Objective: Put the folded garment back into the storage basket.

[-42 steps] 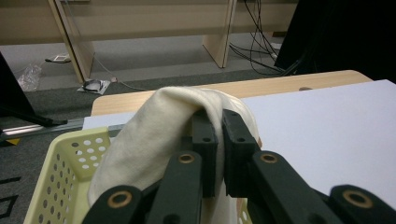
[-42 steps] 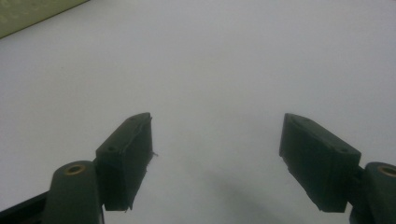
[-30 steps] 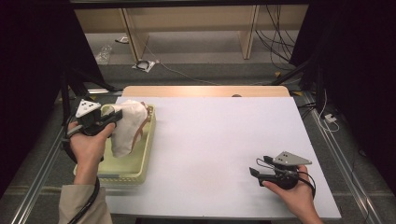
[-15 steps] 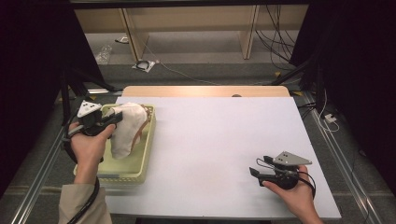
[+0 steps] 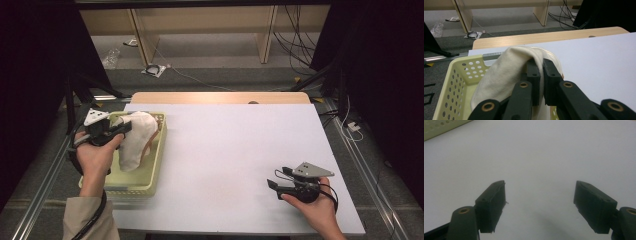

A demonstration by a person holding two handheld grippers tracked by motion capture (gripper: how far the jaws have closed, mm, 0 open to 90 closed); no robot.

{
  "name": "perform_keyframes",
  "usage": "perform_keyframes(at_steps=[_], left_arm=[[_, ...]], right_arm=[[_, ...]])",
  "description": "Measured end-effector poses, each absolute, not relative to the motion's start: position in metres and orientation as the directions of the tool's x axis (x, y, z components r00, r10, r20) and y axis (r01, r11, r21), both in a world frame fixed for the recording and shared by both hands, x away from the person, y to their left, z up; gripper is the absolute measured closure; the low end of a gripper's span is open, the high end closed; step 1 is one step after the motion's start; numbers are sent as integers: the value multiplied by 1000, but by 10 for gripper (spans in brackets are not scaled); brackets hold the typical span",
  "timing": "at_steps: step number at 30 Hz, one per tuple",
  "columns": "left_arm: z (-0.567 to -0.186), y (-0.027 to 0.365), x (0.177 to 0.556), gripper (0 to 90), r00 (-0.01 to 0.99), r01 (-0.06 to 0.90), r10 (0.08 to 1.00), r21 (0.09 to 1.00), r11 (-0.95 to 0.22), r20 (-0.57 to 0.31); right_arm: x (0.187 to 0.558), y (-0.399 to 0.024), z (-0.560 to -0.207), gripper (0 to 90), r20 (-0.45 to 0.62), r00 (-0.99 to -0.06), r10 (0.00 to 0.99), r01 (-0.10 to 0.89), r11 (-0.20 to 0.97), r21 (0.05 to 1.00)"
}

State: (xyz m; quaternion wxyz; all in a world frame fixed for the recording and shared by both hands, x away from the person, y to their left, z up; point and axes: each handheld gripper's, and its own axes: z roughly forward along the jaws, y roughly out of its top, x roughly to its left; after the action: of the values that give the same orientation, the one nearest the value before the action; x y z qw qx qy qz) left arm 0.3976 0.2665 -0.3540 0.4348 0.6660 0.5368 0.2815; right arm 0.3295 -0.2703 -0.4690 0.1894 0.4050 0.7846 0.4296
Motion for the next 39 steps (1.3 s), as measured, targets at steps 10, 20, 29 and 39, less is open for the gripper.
perform_keyframes(at_steps=[10, 20, 29, 39], left_arm=[[-358, 268, 400, 845, 264, 487, 960, 872, -47, -96], [-362, 268, 402, 845, 264, 509, 960, 859, -54, -96], [-366, 269, 404, 845, 267, 528, 959, 847, -61, -97], [-371, 270, 407, 845, 271, 550, 957, 833, -68, -100]], right_arm=[[330, -270, -469, 259, 54, -602, 797, 465, 295, 835], [329, -271, -468, 255, 54, -601, 797, 465, 295, 835], [330, -270, -469, 256, 55, -603, 796, 463, 293, 837], [330, -270, -469, 256, 54, -603, 796, 463, 294, 836]])
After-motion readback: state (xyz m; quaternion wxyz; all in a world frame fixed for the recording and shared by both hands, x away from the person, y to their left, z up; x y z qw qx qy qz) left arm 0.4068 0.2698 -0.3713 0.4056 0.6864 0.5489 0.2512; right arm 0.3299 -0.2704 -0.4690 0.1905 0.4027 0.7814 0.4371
